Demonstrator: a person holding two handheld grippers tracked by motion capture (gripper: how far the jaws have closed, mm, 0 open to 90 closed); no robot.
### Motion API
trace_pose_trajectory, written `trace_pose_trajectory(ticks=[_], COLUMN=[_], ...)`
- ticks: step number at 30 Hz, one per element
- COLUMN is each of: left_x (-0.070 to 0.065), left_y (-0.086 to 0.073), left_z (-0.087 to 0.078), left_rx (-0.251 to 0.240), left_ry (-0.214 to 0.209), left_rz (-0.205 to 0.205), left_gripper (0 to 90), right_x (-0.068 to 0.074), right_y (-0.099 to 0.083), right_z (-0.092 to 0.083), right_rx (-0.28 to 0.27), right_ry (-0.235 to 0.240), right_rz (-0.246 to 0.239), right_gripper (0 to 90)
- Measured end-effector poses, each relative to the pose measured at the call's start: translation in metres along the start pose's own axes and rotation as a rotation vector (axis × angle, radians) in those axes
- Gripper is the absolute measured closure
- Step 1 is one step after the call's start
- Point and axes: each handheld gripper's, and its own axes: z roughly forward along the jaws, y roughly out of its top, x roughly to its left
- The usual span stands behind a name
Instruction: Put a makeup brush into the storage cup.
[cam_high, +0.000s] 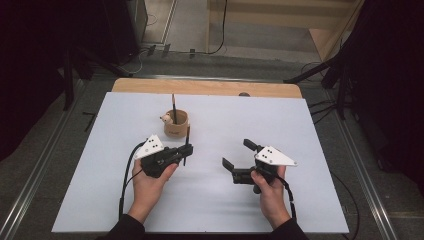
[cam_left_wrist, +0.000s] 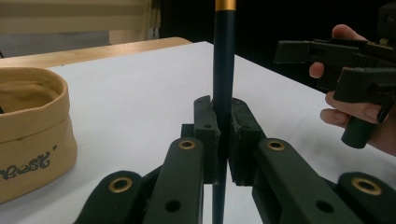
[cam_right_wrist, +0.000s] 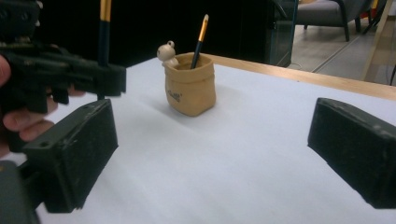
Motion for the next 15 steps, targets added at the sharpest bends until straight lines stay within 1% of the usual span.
trace_pose_trajectory(ticks=[2, 3, 5, 7, 9, 11, 15], left_x=[0.001, 0.001, 0.002, 0.003, 0.003, 0.003, 0.004], left_y=[0.0, 0.0, 0.0, 0.0, 0.0, 0.001, 0.002], left_z=[-0.001, -0.001, -0.002, -0.002, -0.002, -0.003, -0.004], left_rx=[0.0, -0.005, -0.008, -0.006, -0.006, -0.008, -0.022], left_ry=[0.004, 0.007, 0.01, 0.011, 0.012, 0.013, 0.022], left_rz=[0.004, 0.003, 0.002, 0.003, 0.003, 0.005, 0.01], left_gripper=[83.7, 83.7, 83.7, 83.7, 83.8, 83.7, 83.7], right_x=[-0.003, -0.005, -0.008, -0.012, -0.015, -0.017, -0.023], right_y=[-0.002, -0.003, -0.004, -0.005, -0.007, -0.009, -0.014], right_z=[-0.005, -0.008, -0.014, -0.019, -0.024, -0.028, -0.036], right_rx=[0.007, 0.007, -0.001, -0.003, 0.002, 0.012, 0.017], right_ry=[-0.007, 0.001, -0.006, -0.004, -0.022, -0.037, -0.048], right_rz=[-0.013, -0.016, -0.029, -0.031, -0.047, -0.049, -0.06], right_gripper=[0.0, 0.0, 0.0, 0.0, 0.0, 0.0, 0.0])
